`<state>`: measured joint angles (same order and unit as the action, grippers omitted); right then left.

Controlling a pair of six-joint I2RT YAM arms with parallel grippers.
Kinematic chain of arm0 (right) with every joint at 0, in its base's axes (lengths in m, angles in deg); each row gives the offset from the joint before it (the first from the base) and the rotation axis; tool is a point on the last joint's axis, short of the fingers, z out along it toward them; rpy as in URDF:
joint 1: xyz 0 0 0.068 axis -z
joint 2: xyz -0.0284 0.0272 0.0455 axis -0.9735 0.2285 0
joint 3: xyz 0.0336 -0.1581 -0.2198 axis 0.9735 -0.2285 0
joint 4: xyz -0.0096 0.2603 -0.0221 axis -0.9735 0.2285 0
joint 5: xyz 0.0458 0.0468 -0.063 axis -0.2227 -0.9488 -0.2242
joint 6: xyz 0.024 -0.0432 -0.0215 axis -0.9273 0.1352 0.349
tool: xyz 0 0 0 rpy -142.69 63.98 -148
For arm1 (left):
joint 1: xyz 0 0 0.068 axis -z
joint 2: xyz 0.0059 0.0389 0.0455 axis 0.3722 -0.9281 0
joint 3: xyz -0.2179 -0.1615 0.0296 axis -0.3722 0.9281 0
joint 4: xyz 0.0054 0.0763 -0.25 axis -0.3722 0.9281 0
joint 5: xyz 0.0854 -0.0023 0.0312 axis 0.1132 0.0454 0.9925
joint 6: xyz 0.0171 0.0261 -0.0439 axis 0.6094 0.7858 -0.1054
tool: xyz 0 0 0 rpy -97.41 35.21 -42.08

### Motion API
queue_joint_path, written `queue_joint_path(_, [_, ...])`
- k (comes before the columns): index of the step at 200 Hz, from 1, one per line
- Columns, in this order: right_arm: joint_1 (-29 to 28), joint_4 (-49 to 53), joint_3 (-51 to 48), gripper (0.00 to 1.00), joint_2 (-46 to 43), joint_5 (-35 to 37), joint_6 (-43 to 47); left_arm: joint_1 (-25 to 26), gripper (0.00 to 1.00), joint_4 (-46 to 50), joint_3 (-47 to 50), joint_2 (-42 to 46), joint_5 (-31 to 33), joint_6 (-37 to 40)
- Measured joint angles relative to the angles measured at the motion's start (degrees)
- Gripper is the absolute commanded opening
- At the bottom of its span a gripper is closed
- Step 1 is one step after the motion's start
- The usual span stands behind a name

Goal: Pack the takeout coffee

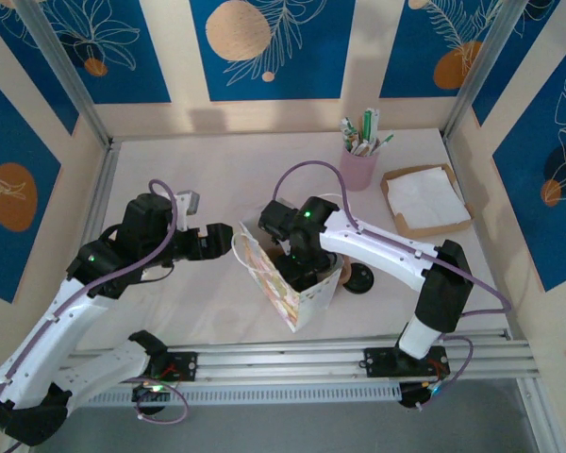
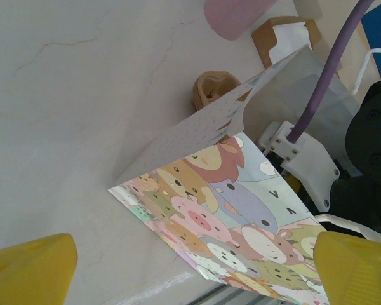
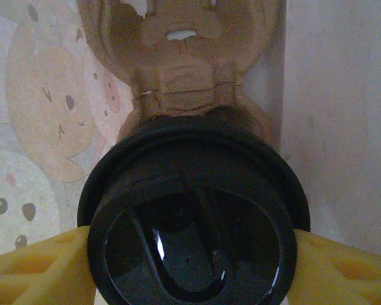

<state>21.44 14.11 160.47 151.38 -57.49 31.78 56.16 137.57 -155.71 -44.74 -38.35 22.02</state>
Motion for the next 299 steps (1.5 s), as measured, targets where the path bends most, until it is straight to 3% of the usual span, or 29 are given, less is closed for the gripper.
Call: queue_joint_path(299, [0.7, 0.7, 0.0, 0.69, 0.0, -1.3, 0.0, 0.3, 0.96, 0.0, 0.0, 0.0, 0.4, 0.0])
